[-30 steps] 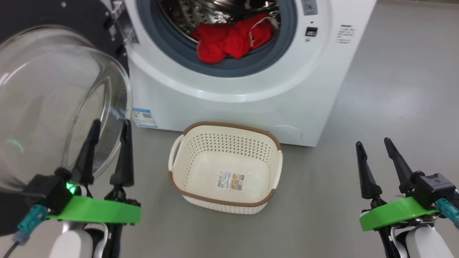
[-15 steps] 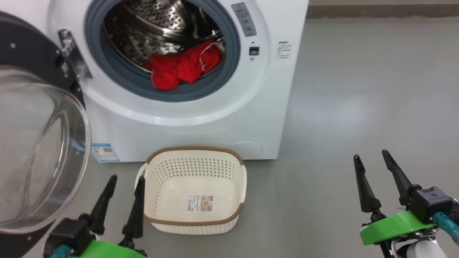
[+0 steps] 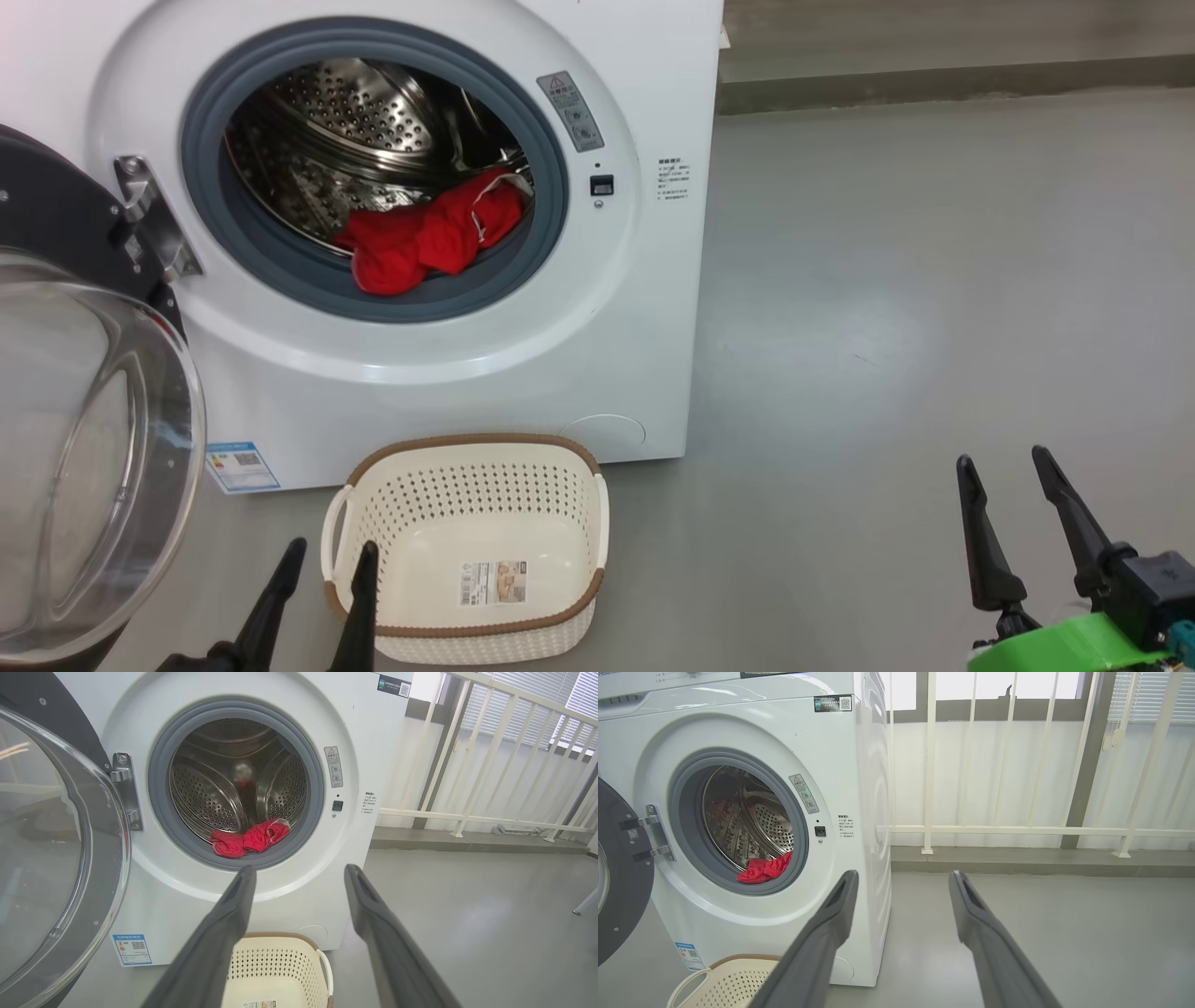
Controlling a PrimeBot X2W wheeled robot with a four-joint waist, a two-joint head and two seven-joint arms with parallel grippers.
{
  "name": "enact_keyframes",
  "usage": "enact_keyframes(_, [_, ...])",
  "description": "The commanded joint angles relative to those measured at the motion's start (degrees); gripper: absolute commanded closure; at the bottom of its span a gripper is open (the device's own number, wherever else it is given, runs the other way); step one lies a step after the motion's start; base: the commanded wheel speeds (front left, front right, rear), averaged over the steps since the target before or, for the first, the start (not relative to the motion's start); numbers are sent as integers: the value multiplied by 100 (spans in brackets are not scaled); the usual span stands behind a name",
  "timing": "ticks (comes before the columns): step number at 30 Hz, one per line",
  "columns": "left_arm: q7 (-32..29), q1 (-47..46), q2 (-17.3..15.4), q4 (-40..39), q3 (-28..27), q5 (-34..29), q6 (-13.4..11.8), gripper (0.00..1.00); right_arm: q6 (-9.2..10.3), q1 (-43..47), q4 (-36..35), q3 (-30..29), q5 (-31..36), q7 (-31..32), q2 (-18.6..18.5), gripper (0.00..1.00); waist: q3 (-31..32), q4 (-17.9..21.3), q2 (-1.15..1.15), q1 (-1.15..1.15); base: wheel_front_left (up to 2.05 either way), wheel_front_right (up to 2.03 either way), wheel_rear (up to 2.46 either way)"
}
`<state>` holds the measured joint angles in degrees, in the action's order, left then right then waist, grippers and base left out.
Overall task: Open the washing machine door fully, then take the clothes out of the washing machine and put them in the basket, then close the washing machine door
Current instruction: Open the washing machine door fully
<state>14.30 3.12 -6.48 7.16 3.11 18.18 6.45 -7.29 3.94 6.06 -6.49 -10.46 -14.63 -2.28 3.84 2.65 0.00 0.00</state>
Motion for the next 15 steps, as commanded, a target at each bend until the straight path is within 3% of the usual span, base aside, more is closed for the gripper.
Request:
enact_keyframes(1, [67,-56,-73,-238,-209,-76,-41,0,-20,-6,-244,128,65,-37,-60,0,38,-1,0,0,0,0,0])
enact_keyframes(15, [69,303,31,-540,-315,-217,-61,0,-20,257,-375,141,115,-37,-60,0,143,22,0,0,0,0,0])
